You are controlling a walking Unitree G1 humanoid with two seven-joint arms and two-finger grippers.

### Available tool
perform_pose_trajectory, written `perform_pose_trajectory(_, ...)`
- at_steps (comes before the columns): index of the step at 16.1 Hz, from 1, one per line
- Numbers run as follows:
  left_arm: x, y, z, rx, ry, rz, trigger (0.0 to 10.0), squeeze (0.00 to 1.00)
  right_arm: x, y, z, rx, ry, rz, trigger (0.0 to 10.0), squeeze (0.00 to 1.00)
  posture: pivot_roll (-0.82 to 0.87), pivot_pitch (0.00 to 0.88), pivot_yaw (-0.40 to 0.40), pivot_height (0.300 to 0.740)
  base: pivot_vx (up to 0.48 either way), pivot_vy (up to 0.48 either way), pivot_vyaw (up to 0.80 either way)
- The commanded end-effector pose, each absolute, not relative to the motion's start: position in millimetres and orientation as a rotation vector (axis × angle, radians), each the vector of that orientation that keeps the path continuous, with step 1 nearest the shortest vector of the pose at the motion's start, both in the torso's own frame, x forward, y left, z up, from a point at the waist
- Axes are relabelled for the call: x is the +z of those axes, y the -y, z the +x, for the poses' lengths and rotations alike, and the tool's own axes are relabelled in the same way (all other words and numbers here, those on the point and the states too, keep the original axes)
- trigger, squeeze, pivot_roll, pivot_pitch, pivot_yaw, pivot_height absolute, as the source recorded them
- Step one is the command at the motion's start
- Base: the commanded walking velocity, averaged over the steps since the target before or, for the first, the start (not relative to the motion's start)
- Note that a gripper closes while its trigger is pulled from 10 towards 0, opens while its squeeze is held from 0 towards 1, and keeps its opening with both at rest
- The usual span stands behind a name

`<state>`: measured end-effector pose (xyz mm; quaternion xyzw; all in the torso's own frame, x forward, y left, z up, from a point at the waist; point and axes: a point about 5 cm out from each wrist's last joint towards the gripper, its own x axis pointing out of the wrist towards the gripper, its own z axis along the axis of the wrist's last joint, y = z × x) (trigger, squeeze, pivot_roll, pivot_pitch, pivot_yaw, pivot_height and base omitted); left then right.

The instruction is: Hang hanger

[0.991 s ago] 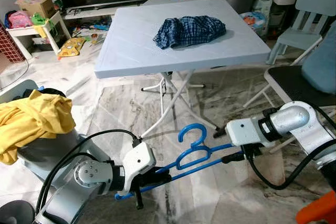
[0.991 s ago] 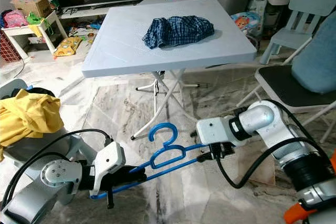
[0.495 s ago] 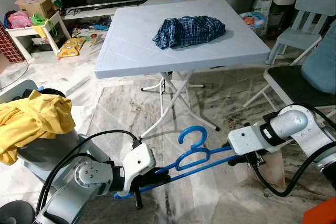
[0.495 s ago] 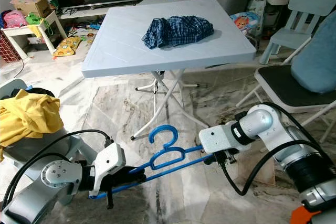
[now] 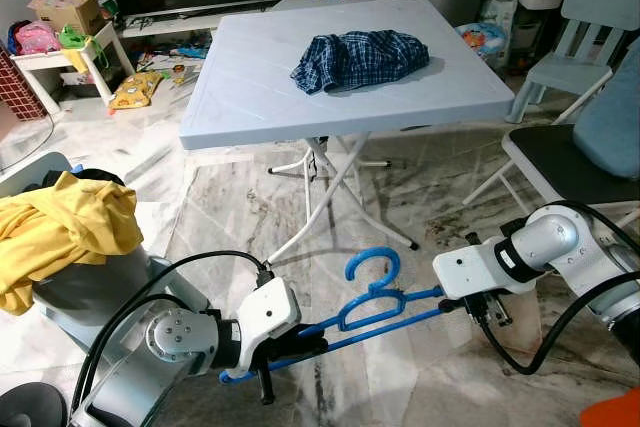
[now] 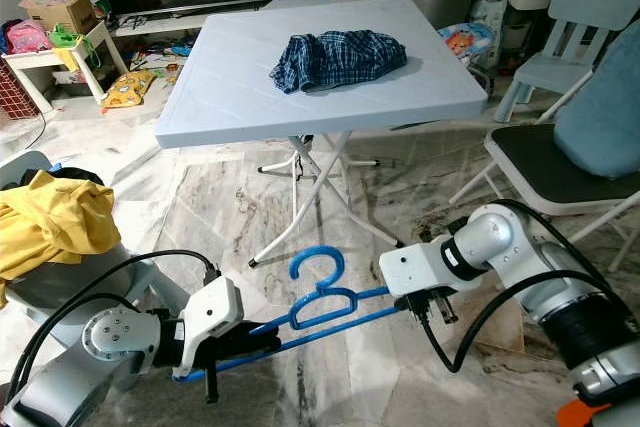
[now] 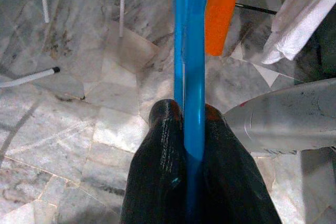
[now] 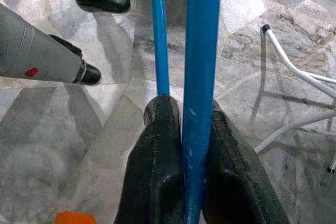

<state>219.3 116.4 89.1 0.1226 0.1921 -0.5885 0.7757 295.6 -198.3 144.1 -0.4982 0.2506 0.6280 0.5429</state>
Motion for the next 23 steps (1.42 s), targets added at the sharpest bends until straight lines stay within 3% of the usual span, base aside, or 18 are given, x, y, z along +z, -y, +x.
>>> perform_pose_trajectory(1, 91, -118, 220, -1.262, -0.402, 0.283, 10.0, 0.0, 144, 201, 295, 1.499, -0.623, -1.201, 0.0, 0.0, -0.14, 0.01, 0.086, 0.74, 0.0, 0.0, 0.0)
perform_pose_trajectory(4, 87, -118, 218, -1.263, -0.409, 0.302, 10.0, 0.0, 142, 202, 296, 1.492, -0.636, -1.205, 0.0, 0.0, -0.14, 0.012, 0.084, 0.74, 0.0, 0.0, 0.0)
perform_pose_trajectory(5, 86, -119, 219, -1.248, -0.405, 0.313, 10.0, 0.1, 142, 202, 296, 1.49, -0.637, -1.203, 0.0, 0.0, -0.14, 0.012, 0.083, 0.74, 0.0, 0.0, 0.0)
perform_pose_trajectory(6, 87, -120, 222, -1.23, -0.39, 0.306, 10.0, 1.0, 140, 203, 296, 1.483, -0.637, -1.2, 0.0, 0.0, -0.14, 0.013, 0.082, 0.74, 0.0, 0.0, 0.0)
perform_pose_trajectory(10, 98, -131, 244, -1.023, -0.251, 0.372, 10.0, 1.0, 130, 211, 308, 1.337, -0.631, -1.205, 0.0, 0.0, -0.13, 0.015, 0.07, 0.74, 0.0, 0.0, 0.0)
perform_pose_trajectory(13, 108, -132, 248, -0.967, -0.195, 0.369, 10.0, 1.0, 123, 218, 314, 1.25, -0.643, -1.194, 0.0, 0.0, -0.13, 0.018, 0.061, 0.74, 0.0, 0.0, 0.0)
perform_pose_trajectory(15, 119, -135, 250, -0.773, -0.1, 0.321, 10.0, 1.0, 106, 227, 326, 0.968, -0.632, -1.029, 0.0, 0.0, -0.12, 0.019, 0.053, 0.74, 0.0, 0.0, 0.0)
perform_pose_trajectory(16, 119, -135, 249, -0.753, -0.096, 0.298, 10.0, 1.0, 105, 228, 326, 0.948, -0.633, -1.008, 0.0, 0.0, -0.12, 0.018, 0.051, 0.74, 0.0, 0.0, 0.0)
perform_pose_trajectory(18, 113, -138, 246, -0.504, -0.062, 0.189, 10.0, 1.0, 91, 230, 321, 0.768, -0.62, -0.761, 0.0, 0.0, -0.12, 0.02, 0.047, 0.74, 0.0, 0.0, 0.0)
perform_pose_trajectory(20, 111, -139, 245, -0.403, -0.05, 0.153, 10.0, 1.0, 84, 229, 315, 0.698, -0.61, -0.622, 0.0, 0.0, -0.13, 0.022, 0.048, 0.74, 0.0, 0.0, 0.0)
perform_pose_trajectory(22, 105, -143, 246, -0.231, -0.06, 0.119, 10.0, 1.0, 69, 230, 306, 0.386, -0.586, -0.284, 0.0, 0.0, -0.14, 0.023, 0.054, 0.74, 0.0, 0.0, 0.0)
perform_pose_trajectory(23, 105, -143, 246, -0.206, -0.061, 0.106, 10.0, 1.0, 66, 231, 304, 0.314, -0.583, -0.224, 0.0, 0.0, -0.14, 0.022, 0.056, 0.74, 0.0, 0.0, 0.0)
